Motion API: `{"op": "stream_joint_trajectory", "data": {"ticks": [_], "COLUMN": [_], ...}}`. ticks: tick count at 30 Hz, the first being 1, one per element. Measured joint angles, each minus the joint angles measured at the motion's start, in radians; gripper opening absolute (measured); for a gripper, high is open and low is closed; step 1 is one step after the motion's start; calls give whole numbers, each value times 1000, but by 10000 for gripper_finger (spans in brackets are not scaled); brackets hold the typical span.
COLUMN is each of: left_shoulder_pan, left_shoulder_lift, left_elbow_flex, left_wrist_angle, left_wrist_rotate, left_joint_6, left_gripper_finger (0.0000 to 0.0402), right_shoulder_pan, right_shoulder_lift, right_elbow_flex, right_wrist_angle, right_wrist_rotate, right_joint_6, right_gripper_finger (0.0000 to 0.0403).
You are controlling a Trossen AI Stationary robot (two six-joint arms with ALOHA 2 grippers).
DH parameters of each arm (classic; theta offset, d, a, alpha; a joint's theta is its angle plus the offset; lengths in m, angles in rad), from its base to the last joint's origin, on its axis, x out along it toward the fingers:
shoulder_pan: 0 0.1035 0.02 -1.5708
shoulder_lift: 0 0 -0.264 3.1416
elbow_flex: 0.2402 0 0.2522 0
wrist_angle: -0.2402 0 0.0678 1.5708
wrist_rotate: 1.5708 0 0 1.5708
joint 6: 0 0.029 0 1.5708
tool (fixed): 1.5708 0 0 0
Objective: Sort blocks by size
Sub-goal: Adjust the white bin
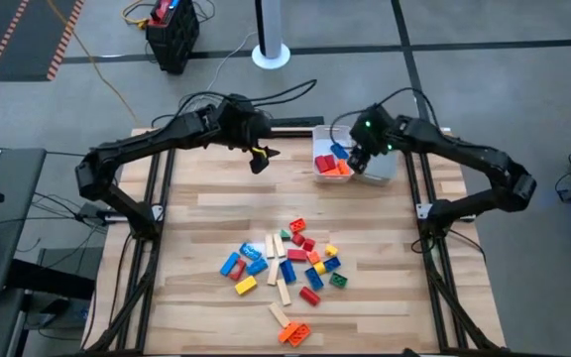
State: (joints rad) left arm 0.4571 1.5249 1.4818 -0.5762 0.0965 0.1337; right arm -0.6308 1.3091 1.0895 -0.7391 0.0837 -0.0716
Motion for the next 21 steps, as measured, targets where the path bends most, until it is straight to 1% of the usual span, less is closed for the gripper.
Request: {"op": "stream_joint_trajectory", "data": {"ticks": [5, 8, 12, 21], "left_shoulder_pan": [18, 18, 19, 19], "left_shoulder_lift": [10, 9, 9, 9], "left_elbow_flex": [2, 1, 1, 1], "left_wrist_angle": [23, 23, 15, -16], "left_wrist_rotate": [9, 20, 23, 23], "left_joint_6": [-1, 0, 11, 31], "left_gripper_finger": [249, 249, 249, 249], "right_shoulder_pan": [14, 30, 20, -47], "right_shoulder_lift": [123, 207, 281, 358], "right_elbow_flex": [36, 34, 34, 35], "right_wrist_angle": [16, 15, 35, -57], "right_wrist_rotate": [-88, -94, -92, -77], "right_joint_6": [-24, -42, -18, 17], "right_gripper_finger": [207, 207, 207, 207]}}
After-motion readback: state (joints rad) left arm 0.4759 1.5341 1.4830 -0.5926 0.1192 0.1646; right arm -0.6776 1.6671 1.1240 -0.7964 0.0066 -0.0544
